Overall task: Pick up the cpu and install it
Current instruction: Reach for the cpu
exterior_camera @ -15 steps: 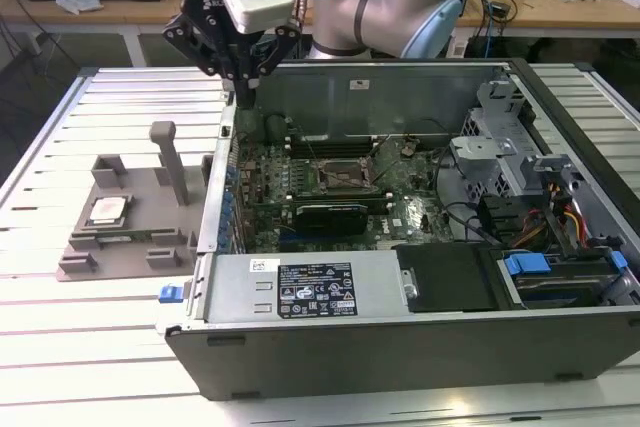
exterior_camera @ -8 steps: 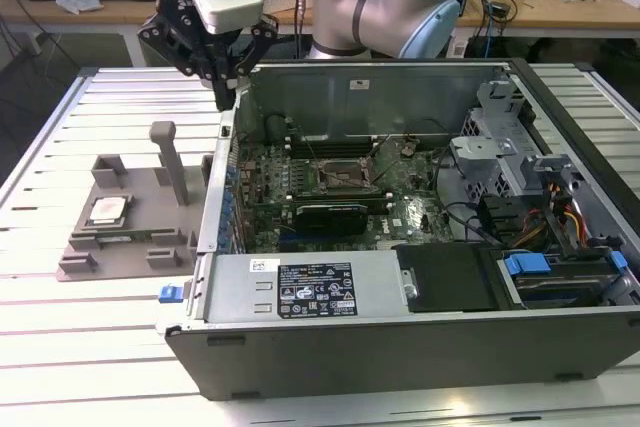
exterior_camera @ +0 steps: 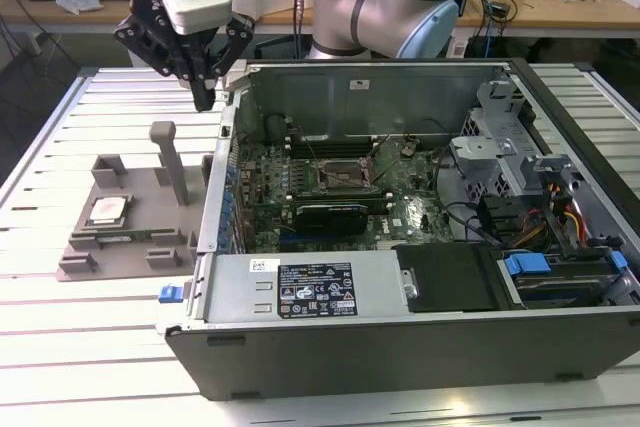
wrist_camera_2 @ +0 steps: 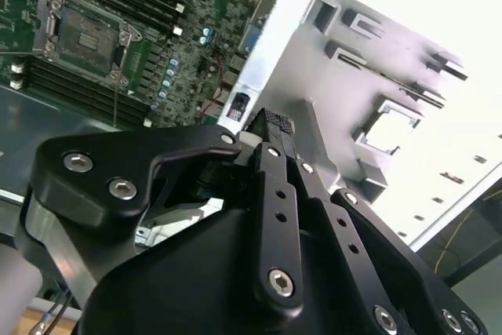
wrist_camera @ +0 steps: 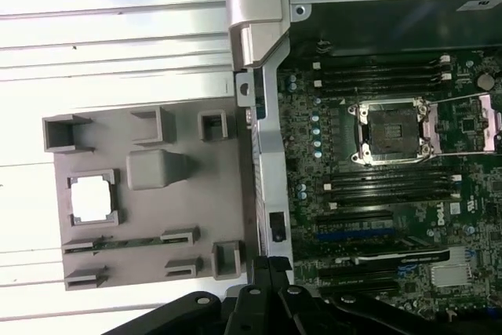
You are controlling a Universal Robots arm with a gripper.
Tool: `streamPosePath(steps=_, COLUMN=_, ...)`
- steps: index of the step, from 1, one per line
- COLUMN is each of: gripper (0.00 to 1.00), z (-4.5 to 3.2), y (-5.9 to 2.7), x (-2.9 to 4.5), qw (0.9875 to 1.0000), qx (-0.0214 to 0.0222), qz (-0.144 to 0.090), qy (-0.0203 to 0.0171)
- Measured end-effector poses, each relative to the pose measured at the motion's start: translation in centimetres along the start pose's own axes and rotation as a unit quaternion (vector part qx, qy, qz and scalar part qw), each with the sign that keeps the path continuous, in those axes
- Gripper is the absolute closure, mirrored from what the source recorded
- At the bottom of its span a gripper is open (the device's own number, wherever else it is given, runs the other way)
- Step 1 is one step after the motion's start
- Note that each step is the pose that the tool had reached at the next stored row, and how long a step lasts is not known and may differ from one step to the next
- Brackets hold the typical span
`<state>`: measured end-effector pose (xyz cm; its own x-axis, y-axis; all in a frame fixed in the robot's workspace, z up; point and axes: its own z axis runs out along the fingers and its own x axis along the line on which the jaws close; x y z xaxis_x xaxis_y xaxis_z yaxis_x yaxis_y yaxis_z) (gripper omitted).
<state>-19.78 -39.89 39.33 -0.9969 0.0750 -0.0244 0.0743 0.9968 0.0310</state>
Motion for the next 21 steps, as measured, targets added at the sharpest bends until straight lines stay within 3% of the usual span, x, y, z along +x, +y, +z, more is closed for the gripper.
streamPosePath(steps=21, gripper=0.89, z=-0.08, y=-0.21, x=2.83, qw=1.0000, qx=0.0000, qz=0.000, qy=0.0000)
